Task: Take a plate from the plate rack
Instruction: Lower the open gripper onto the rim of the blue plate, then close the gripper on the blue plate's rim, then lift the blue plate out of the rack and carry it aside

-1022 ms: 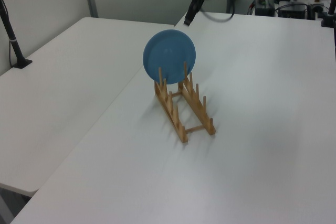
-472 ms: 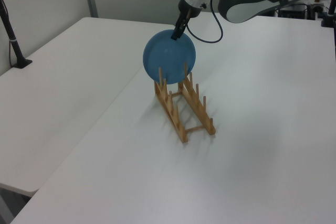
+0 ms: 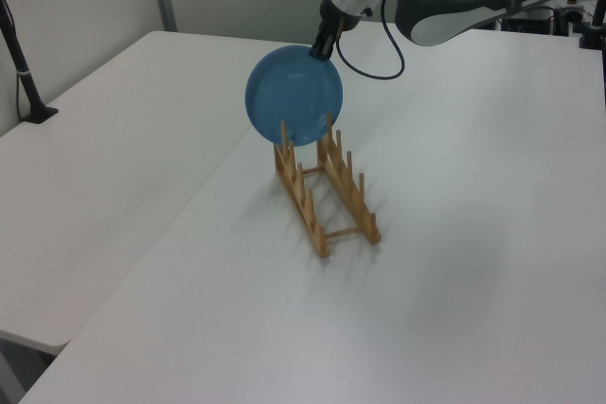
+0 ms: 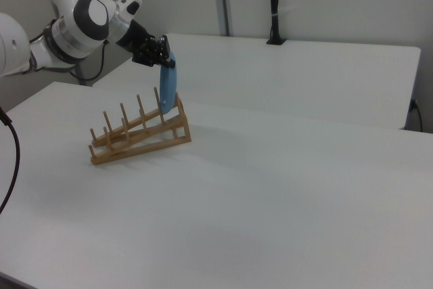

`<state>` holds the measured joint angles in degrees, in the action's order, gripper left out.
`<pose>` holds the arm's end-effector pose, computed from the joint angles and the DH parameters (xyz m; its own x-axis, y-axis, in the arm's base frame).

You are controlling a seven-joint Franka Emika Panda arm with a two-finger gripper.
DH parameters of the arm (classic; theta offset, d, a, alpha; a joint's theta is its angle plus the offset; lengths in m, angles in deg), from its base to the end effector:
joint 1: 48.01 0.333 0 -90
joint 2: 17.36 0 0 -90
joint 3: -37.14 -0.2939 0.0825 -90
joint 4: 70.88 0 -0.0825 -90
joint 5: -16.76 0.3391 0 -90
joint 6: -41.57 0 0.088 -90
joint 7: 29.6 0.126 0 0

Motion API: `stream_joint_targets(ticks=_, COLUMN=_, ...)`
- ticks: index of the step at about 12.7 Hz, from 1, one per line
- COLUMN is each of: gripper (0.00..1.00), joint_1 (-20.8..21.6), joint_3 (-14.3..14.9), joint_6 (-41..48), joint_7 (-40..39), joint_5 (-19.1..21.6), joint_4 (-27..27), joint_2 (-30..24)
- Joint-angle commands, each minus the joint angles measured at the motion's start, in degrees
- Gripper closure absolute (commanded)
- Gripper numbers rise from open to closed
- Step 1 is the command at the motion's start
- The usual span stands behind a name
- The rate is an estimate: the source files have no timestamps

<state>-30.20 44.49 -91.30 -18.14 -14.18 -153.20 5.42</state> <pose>0.6652 0.1210 0.4999 0.8143 0.3577 0.4571 0.1300 -0.8799 0.4569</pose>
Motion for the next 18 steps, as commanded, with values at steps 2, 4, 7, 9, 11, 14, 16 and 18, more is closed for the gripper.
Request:
stream_joint_targets(ticks=2, gripper=1.00, joint_1=0.65, joint_3=0.56, joint_6=-0.37, joint_7=-0.29, joint_5=-1.93, joint_4=0.14, joint_2=-0.72)
stream_joint_targets(ticks=4, gripper=1.00, joint_1=0.74, joint_3=0.64, joint_6=-0.28, joint_7=-0.29, joint_5=-1.85, joint_4=0.32, joint_2=-1.95)
stream_joint_targets(ticks=7, gripper=1.00, joint_1=0.48, joint_3=0.47, joint_6=-0.28, joint_7=0.32, joint_5=-1.23, joint_4=0.32, joint_2=-4.59)
stream_joint_targets(ticks=9, gripper=1.00, joint_1=-0.05, joint_3=0.56, joint_6=-0.37, joint_7=4.69, joint_5=-0.79, joint_4=0.93, joint_2=-5.46)
stream_joint_targets(ticks=11, gripper=1.00, joint_1=-0.75, joint_3=0.64, joint_6=-0.46, joint_7=11.19, joint_5=2.00, joint_4=1.02, joint_2=-5.99)
stream_joint_targets(ticks=14, gripper=1.00, joint_1=-4.08, joint_3=1.43, joint_6=1.55, joint_7=9.58, joint_5=22.43, joint_4=-0.81, joint_2=-8.53)
stream_joint_targets(ticks=16, gripper=1.00, joint_1=-6.98, joint_3=2.22, joint_6=13.37, joint_7=-2.34, joint_5=33.61, joint_4=-2.14, joint_2=-10.04)
stream_joint_targets(ticks=18, gripper=1.00, joint_1=-8.04, joint_3=7.55, joint_6=28.02, joint_7=-18.30, joint_5=42.41, joint_4=-2.23, joint_2=-10.04)
